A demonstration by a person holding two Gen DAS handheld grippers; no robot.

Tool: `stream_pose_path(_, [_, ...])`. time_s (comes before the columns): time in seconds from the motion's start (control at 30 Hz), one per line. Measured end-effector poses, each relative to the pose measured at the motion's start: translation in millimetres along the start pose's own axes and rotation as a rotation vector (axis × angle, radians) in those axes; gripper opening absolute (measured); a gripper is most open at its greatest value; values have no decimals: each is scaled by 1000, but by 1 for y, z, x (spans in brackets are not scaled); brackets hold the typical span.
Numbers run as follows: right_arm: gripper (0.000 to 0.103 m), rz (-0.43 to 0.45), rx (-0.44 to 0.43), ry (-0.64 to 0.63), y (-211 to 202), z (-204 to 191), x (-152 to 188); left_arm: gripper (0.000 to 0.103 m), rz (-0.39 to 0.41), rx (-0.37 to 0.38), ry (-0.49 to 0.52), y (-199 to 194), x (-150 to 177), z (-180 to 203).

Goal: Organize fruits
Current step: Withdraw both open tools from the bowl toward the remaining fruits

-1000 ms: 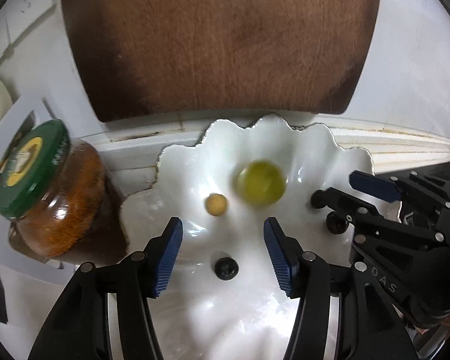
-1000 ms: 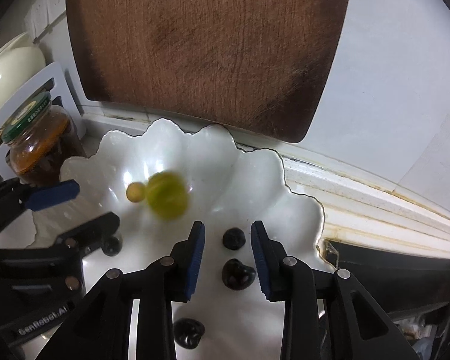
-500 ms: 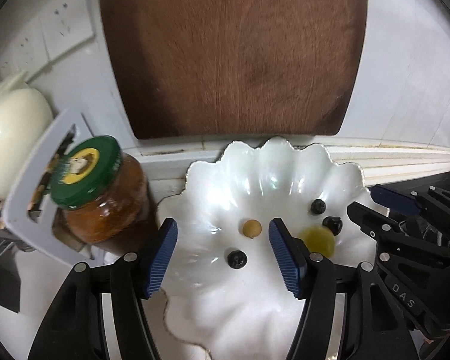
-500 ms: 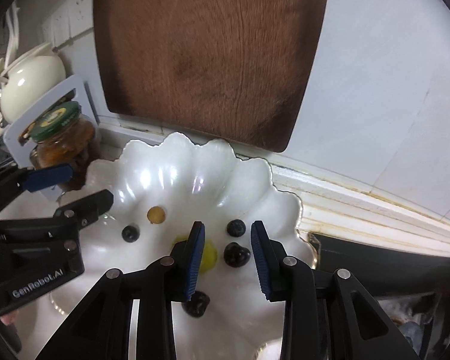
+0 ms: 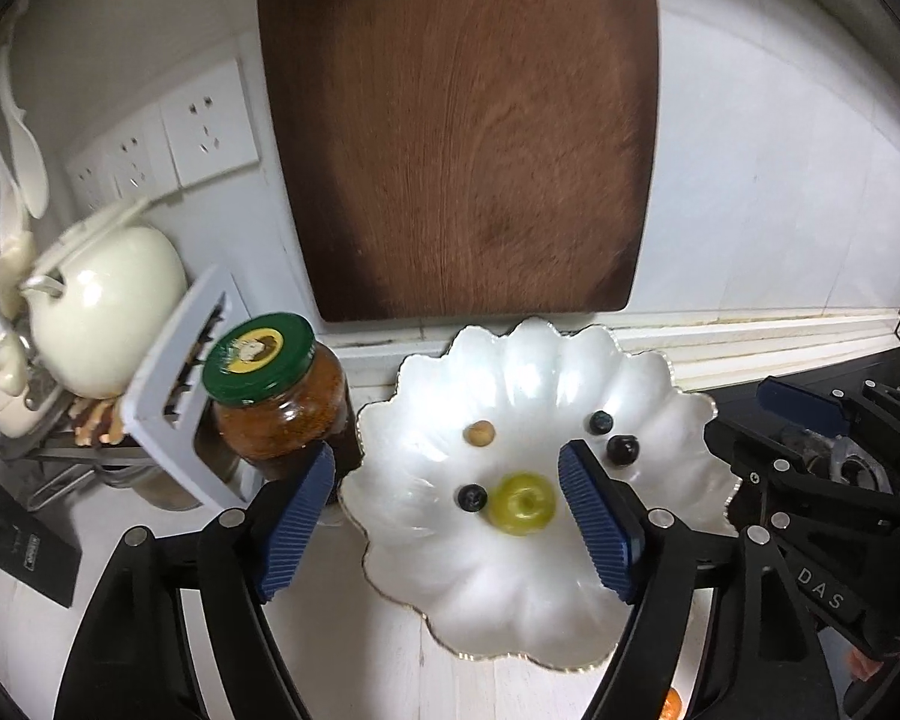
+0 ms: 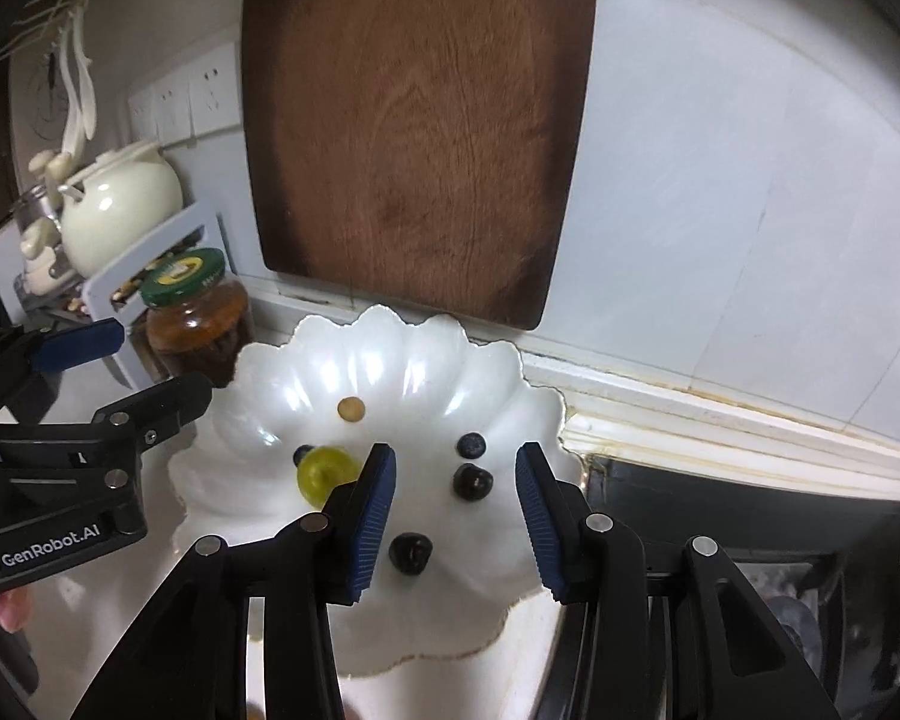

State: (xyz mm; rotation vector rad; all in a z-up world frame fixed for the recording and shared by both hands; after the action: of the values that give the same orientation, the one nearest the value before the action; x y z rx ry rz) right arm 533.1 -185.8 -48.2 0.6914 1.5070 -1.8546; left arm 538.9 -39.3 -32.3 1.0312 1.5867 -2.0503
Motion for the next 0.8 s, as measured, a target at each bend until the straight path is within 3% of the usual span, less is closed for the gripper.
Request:
stream_pose_path(0.33, [46, 43, -18, 40, -47, 18, 15, 82, 84, 18, 39, -57, 12, 29])
stream_pose_path(0.47, [46, 75, -18, 52, -69, 23, 22, 94, 134, 4, 55, -81, 20, 35])
stream_pose_path(0.8, [46, 146, 2, 81, -120, 30, 37, 95, 184, 10, 55, -118, 37, 42])
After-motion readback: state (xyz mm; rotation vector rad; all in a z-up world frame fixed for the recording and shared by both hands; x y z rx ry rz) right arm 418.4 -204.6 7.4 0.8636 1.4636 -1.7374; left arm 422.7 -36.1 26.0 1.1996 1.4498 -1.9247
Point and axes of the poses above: each gripper's, at about its wrist camera, not at the fingertips, and y roughly the way its jaws point, z to its right, x to its underside, the point moved 4 cm from there along y, roughly the way its jaws point, and after that the axes turned 15 degrees about x, right-handed, at the moved point
